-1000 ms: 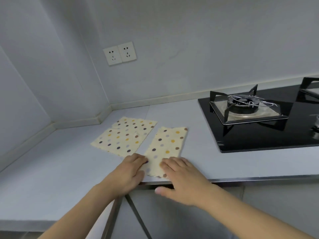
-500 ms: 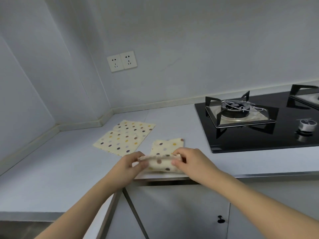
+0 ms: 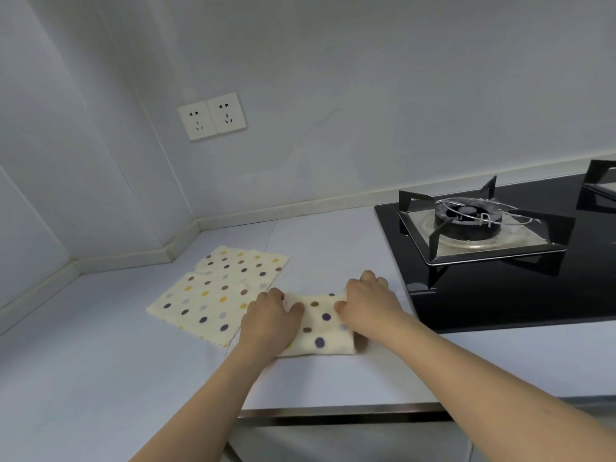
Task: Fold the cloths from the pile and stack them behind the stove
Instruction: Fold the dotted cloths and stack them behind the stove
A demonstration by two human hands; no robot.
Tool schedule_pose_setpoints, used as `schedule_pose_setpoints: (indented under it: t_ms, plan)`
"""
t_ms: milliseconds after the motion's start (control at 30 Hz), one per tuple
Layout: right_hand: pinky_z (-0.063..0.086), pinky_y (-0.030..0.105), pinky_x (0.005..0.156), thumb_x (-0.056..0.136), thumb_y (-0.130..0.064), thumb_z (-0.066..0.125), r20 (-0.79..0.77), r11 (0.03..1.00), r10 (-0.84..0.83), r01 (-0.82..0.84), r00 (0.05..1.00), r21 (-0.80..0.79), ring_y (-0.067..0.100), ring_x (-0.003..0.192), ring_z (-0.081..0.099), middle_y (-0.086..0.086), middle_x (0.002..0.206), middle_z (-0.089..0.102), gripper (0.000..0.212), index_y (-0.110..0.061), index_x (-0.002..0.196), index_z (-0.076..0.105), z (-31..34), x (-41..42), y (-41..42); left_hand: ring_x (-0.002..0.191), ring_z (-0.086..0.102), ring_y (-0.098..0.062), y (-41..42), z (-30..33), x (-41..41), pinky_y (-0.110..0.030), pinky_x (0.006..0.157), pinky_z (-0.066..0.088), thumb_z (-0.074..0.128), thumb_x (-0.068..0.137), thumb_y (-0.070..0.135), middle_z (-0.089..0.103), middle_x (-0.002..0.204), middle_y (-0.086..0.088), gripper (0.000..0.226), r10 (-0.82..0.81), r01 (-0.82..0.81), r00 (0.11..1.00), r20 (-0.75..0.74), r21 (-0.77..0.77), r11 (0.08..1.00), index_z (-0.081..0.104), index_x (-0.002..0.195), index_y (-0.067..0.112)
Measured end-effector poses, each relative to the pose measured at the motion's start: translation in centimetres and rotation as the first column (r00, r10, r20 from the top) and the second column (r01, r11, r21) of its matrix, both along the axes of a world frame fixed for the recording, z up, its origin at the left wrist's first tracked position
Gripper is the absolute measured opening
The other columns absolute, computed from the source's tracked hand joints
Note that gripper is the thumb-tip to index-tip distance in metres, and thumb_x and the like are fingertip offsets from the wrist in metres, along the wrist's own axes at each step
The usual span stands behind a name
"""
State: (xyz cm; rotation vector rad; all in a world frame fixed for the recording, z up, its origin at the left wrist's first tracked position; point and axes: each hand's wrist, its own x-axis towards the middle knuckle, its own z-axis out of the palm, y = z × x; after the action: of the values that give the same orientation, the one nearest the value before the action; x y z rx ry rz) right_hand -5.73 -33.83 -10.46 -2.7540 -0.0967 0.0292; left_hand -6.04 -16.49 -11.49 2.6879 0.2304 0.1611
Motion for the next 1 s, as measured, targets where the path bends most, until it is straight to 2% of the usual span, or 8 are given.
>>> schedule_pose_setpoints:
  t_ms: [133, 233, 333, 400, 567, 733, 933, 1000]
  plan:
    - [0.037, 0.033, 0.085, 0.093, -0.030, 0.048, -0.067, 0.995, 0.003, 0.004, 0.998, 0.098, 0.026, 0.115, 0.040, 0.004, 0.120, 0.041, 0.027, -0.018, 0.117, 0.052, -0.2, 0.7, -0.4, 0.117, 0.043, -0.027, -0.4, 0.4, 0.5, -0.037, 0.096, 0.038, 0.049, 0.090, 0.045, 0.048, 0.124, -0.004, 0.044, 0.031, -0.026, 0.992, -0.119, 0.043, 0.999, 0.047, 0.123, 0.017]
    - [0.043, 0.029, 0.077, 0.089, -0.018, 0.050, -0.088, 0.936, 0.010, 0.021, 0.996, 0.351, 0.021, 0.100, 0.051, -0.001, 0.103, 0.052, 0.010, -0.022, 0.098, 0.052, -0.2, 0.3, -1.1, 0.096, 0.055, -0.021, -0.3, 1.0, 0.0, -0.038, 0.089, 0.046, 0.054, 0.089, 0.036, 0.058, 0.107, -0.002, 0.022, -0.011, -0.039, 0.987, -0.160, -0.306, 0.951, 0.049, 0.104, 0.022]
    - [0.045, 0.024, 0.065, 0.090, -0.009, 0.058, -0.152, 0.615, 0.067, 0.079, 0.986, 0.785, 0.017, 0.083, 0.056, 0.005, 0.100, 0.056, 0.016, -0.022, 0.098, 0.053, 1.1, -1.4, -2.0, 0.100, 0.061, -0.020, -0.3, 2.3, -1.8, -0.039, 0.093, 0.050, 0.060, 0.091, 0.031, 0.058, 0.115, 0.002, 0.031, -0.049, -0.027, 0.994, -0.096, -0.668, 0.744, 0.044, 0.116, 0.025]
    - [0.047, 0.023, 0.064, 0.090, -0.006, 0.061, -0.160, 0.388, 0.078, 0.118, 0.984, 0.914, 0.018, 0.082, 0.060, 0.009, 0.107, 0.057, 0.025, -0.021, 0.110, 0.054, 2.4, -2.8, -2.6, 0.104, 0.061, -0.019, -0.6, 3.5, -3.4, -0.039, 0.095, 0.050, 0.059, 0.094, 0.031, 0.059, 0.117, 0.003, 0.025, -0.079, 0.007, 0.996, -0.050, -0.801, 0.599, 0.043, 0.113, 0.027]
    - [0.050, 0.031, 0.068, 0.092, -0.015, 0.063, -0.187, 0.086, 0.030, 0.184, 0.982, 0.979, 0.021, 0.081, 0.065, 0.008, 0.105, 0.067, 0.030, -0.016, 0.120, 0.055, 5.4, -6.1, -3.5, 0.087, 0.061, -0.030, -3.0, 6.3, -7.6, -0.042, 0.079, 0.050, 0.049, 0.097, 0.041, 0.062, 0.097, -0.014, 0.031, -0.074, 0.128, 0.992, 0.104, -0.771, 0.624, 0.053, 0.092, 0.010]
    - [0.048, 0.034, 0.083, 0.098, -0.046, 0.040, -0.227, 0.413, -0.012, 0.212, 0.974, 0.886, 0.022, 0.097, 0.063, 0.001, 0.104, 0.067, 0.034, -0.018, 0.106, 0.058, 6.5, -8.9, -3.4, 0.083, 0.061, -0.019, -5.6, 8.6, -10.0, -0.037, 0.071, 0.055, 0.036, 0.102, 0.041, 0.059, 0.093, -0.002, 0.028, 0.001, 0.203, 0.964, 0.265, -0.742, 0.639, 0.052, 0.098, 0.019]
    - [0.044, 0.022, 0.039, 0.102, -0.039, 0.035, 0.037, 0.443, -0.151, 0.034, 0.988, 0.896, 0.016, 0.082, 0.056, -0.003, 0.094, 0.054, 0.026, -0.015, 0.112, 0.038, 6.2, -6.4, -2.5, 0.076, 0.050, -0.010, -7.0, 7.6, -7.1, -0.030, 0.063, 0.039, 0.031, 0.101, 0.048, 0.052, 0.086, 0.002, 0.038, 0.034, 0.143, 0.956, 0.292, -0.562, 0.815, 0.043, 0.106, 0.013]
    - [0.044, 0.023, 0.038, 0.102, -0.038, 0.035, 0.068, 0.475, -0.167, 0.020, 0.984, 0.880, 0.018, 0.082, 0.057, -0.006, 0.090, 0.053, 0.024, -0.017, 0.113, 0.034, 5.6, -4.3, -2.1, 0.067, 0.048, -0.015, -7.0, 6.7, -4.7, -0.033, 0.060, 0.037, 0.030, 0.103, 0.043, 0.050, 0.076, 0.001, 0.034, 0.067, 0.122, 0.940, 0.335, -0.513, 0.849, 0.042, 0.099, 0.012]
